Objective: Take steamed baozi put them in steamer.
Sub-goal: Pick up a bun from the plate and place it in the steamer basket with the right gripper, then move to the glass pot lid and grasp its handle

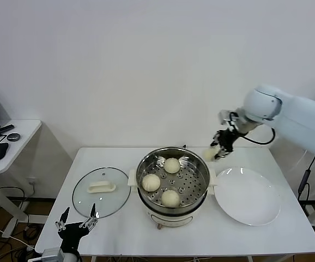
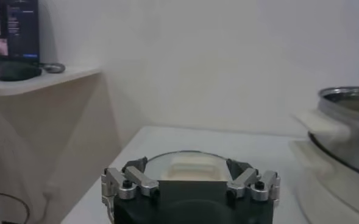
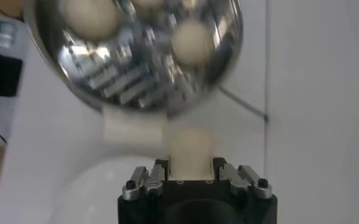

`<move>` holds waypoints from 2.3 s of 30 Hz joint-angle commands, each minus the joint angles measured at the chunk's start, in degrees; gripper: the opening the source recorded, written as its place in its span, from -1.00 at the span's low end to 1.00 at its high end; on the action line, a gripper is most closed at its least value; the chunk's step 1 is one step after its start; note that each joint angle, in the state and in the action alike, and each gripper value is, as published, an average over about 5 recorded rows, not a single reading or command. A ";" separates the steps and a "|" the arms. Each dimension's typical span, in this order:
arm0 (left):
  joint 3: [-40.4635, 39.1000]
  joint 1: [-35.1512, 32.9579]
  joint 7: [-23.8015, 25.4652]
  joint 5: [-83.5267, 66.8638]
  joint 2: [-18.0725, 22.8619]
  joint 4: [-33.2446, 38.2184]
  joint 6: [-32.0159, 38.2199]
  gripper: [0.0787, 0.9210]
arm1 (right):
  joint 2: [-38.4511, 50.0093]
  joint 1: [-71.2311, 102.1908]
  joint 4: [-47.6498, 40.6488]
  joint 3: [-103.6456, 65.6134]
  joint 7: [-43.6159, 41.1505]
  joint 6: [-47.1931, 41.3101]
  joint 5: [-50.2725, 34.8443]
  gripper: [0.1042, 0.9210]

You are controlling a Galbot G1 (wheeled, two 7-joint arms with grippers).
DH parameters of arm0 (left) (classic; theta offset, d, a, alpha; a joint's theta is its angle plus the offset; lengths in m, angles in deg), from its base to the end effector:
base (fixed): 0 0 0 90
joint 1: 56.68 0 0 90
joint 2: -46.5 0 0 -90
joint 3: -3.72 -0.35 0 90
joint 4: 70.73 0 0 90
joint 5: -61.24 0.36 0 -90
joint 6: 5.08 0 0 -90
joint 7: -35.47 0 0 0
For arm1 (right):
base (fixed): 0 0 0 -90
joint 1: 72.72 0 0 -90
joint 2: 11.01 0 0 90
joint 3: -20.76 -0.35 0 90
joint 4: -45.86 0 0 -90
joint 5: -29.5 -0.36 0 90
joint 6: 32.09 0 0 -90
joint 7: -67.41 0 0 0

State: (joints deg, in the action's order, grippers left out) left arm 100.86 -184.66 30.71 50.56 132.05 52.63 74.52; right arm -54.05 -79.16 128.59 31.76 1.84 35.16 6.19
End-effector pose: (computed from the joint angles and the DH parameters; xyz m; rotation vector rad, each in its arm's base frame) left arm 0.1437 0.0491 -0.3008 0.2040 -2.8801 0.0663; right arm 0.5305 -0.0499 -0.0087 1.4249 -1.4759 1.3187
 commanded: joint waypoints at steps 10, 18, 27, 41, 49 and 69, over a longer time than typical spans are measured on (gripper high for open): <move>0.19 1.51 -0.06 -1.46 -0.38 -1.17 -0.32 0.77 | -12.35 0.69 -0.78 8.95 5.93 -7.67 -4.15 -0.15; 0.01 2.08 -0.13 -1.59 -0.17 -2.01 -0.33 0.77 | -12.77 5.15 -1.97 8.14 9.17 -8.28 -2.55 -0.14; -0.03 2.30 -0.11 -1.58 0.01 -2.49 -0.34 0.77 | -12.97 7.15 -2.07 7.27 10.28 -8.76 -2.40 0.05; -0.13 2.23 0.04 -1.24 0.54 -1.82 -0.06 0.77 | -7.07 5.01 1.85 2.64 9.19 -8.03 -2.06 0.68; 0.15 2.79 1.48 0.01 1.89 -2.65 3.22 0.77 | 2.60 16.44 1.75 -25.78 25.35 0.38 -12.83 0.76; 1.40 9.69 0.75 22.13 -0.17 -6.92 8.58 0.77 | -22.78 103.77 20.28 -123.52 58.45 13.67 -11.58 0.76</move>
State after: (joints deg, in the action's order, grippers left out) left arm 101.39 -179.60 30.68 56.17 133.86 50.20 80.71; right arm -60.43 -19.07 138.19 -36.92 47.50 40.78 -5.78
